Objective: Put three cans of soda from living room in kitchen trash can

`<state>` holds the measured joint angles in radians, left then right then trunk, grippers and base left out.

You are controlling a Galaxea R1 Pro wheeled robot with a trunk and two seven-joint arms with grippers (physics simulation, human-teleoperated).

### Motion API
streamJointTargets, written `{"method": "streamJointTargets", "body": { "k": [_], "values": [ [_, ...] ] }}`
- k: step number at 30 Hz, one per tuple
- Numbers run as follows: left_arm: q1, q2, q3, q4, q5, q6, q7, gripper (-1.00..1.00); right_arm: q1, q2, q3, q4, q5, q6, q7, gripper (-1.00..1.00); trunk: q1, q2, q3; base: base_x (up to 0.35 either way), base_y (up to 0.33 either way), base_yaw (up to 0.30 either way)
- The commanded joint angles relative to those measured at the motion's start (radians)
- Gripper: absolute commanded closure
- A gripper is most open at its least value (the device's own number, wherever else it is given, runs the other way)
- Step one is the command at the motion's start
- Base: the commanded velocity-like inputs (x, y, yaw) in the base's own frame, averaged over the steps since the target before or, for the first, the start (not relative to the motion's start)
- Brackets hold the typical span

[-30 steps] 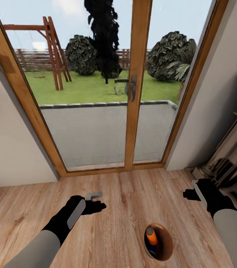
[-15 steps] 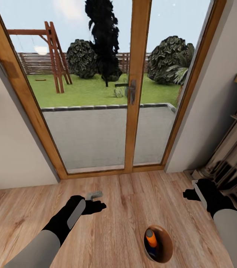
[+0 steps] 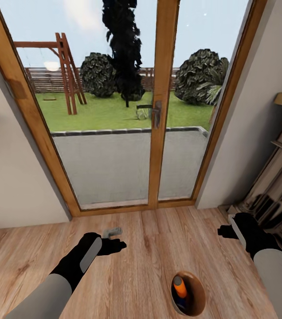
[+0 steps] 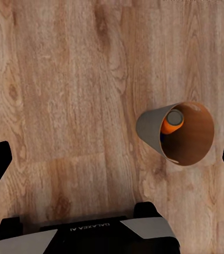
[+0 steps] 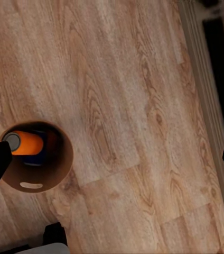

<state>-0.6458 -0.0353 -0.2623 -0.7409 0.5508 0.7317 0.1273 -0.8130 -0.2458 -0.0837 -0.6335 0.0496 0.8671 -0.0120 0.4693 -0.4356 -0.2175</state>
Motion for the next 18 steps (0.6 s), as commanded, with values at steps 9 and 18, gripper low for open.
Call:
{"method": "streamJointTargets", "body": {
  "k": [9,18],
  "values": [
    [0.000,0.000,0.000,0.000,0.000,0.000,0.000,-1.00,0.000,-0.001,0.001,0.000,0.001,-0.001,0.000,-1.00,-0.019,0.036,0.030,0.000,0.000,0.000],
    [0.000,-0.005,0.000,0.001,0.000,0.000,0.000,-1.00,0.000,0.000,0.001,0.000,0.001,-0.002,0.000,-1.00,-0.019,0.036,0.045,0.000,0.000,0.000]
  ]
}}
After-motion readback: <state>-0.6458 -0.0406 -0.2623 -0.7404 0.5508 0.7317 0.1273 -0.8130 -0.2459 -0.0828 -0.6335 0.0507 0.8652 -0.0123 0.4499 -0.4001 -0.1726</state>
